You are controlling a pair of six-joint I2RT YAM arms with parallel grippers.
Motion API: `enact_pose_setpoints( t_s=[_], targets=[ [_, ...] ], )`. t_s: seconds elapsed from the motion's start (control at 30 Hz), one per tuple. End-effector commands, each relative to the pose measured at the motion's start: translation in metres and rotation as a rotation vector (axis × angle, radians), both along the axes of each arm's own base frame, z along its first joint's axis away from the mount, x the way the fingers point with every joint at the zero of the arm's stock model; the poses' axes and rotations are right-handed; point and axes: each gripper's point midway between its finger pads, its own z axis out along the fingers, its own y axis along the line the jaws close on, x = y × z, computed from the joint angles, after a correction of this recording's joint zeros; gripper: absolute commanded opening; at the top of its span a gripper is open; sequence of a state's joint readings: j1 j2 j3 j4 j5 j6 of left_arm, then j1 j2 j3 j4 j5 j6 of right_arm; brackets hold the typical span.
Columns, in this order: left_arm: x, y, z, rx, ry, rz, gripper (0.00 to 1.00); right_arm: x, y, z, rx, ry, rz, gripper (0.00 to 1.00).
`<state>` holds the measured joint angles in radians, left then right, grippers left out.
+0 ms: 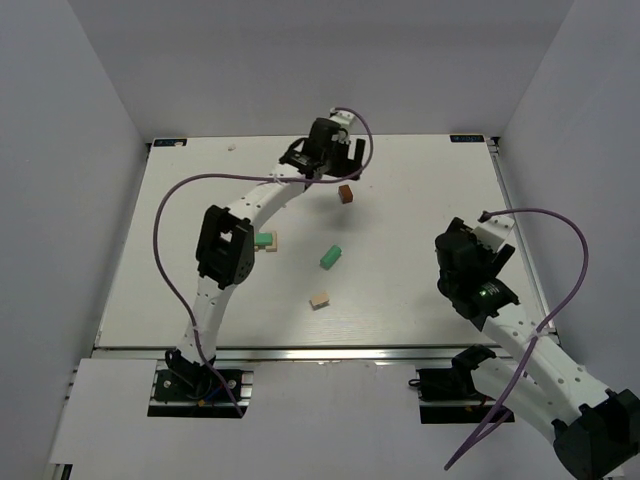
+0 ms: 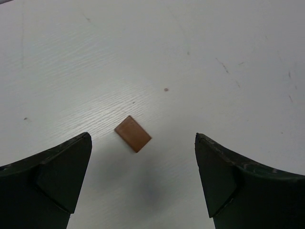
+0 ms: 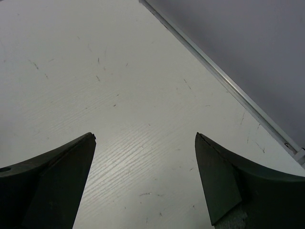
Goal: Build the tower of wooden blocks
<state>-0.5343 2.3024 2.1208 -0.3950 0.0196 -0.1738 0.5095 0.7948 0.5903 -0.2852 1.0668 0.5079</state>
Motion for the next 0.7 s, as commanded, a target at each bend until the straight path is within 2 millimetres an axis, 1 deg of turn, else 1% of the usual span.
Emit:
enact_pose_setpoints(
  t_s=[0.0,0.03,0.07,0.1,0.13,0.17,0.2,0.23,0.27,0.3,0.33,0.37,0.4,0.43,0.47,0.53,0.67],
  targets=[
    [0.009,-0.003,0.024,-0.014,-0.091,0.102,0.98,0.005,0.002,0.002,0.001,0.001,0.006,0.89],
    [0.013,-0.004,0.02,0.002,-0.105,0.11,0.98,0.004,0.002,0.001,0.004,0.006,0.002,0.89],
    [0.014,-0.013,0.002,0.024,-0.096,0.09,0.98,0.004,0.002,0.0,0.01,0.007,0.005,0.89],
    [0.019,-0.019,0.002,0.031,-0.132,0.062,0.98,0.004,0.004,-0.001,0.013,0.007,0.014,0.89],
    [0.02,-0.027,-0.004,0.03,-0.135,0.028,0.98,0.005,0.007,-0.001,0.023,0.004,0.031,0.89],
    [0.026,-0.029,-0.022,0.043,-0.129,0.031,0.98,0.004,0.007,-0.002,0.03,-0.002,0.04,0.89],
    [0.034,-0.03,-0.017,0.033,-0.149,0.049,0.98,0.005,0.008,-0.001,0.034,-0.011,0.046,0.89],
    [0.037,-0.031,-0.02,0.04,-0.151,0.055,0.98,0.004,0.008,-0.003,0.036,-0.013,0.051,0.89],
    [0.039,-0.035,-0.04,0.053,-0.129,0.034,0.98,0.003,0.008,-0.003,0.036,-0.015,0.055,0.89],
    [0.04,-0.04,-0.037,0.049,-0.144,0.013,0.98,0.004,0.009,-0.003,0.04,-0.017,0.062,0.89],
    [0.039,-0.045,-0.041,0.042,-0.138,-0.012,0.98,0.004,0.011,-0.003,0.044,-0.02,0.066,0.89],
    [0.037,-0.054,-0.04,0.013,-0.142,-0.054,0.98,0.005,0.012,-0.002,0.046,-0.02,0.076,0.89],
    [0.035,-0.057,-0.041,-0.001,-0.141,-0.067,0.98,0.006,0.014,-0.003,0.04,-0.013,0.095,0.89],
    [0.031,-0.059,-0.047,-0.008,-0.131,-0.09,0.98,0.009,0.019,-0.004,0.05,-0.011,0.117,0.89],
    [0.03,-0.066,-0.042,-0.034,-0.144,-0.12,0.98,0.01,0.02,-0.006,0.047,-0.004,0.12,0.89],
    [0.029,-0.069,-0.037,-0.055,-0.159,-0.135,0.98,0.01,0.019,-0.009,0.032,0.014,0.113,0.89],
    [0.026,-0.077,-0.038,-0.069,-0.169,-0.187,0.98,0.009,0.017,-0.012,0.02,0.036,0.099,0.89]
  ],
)
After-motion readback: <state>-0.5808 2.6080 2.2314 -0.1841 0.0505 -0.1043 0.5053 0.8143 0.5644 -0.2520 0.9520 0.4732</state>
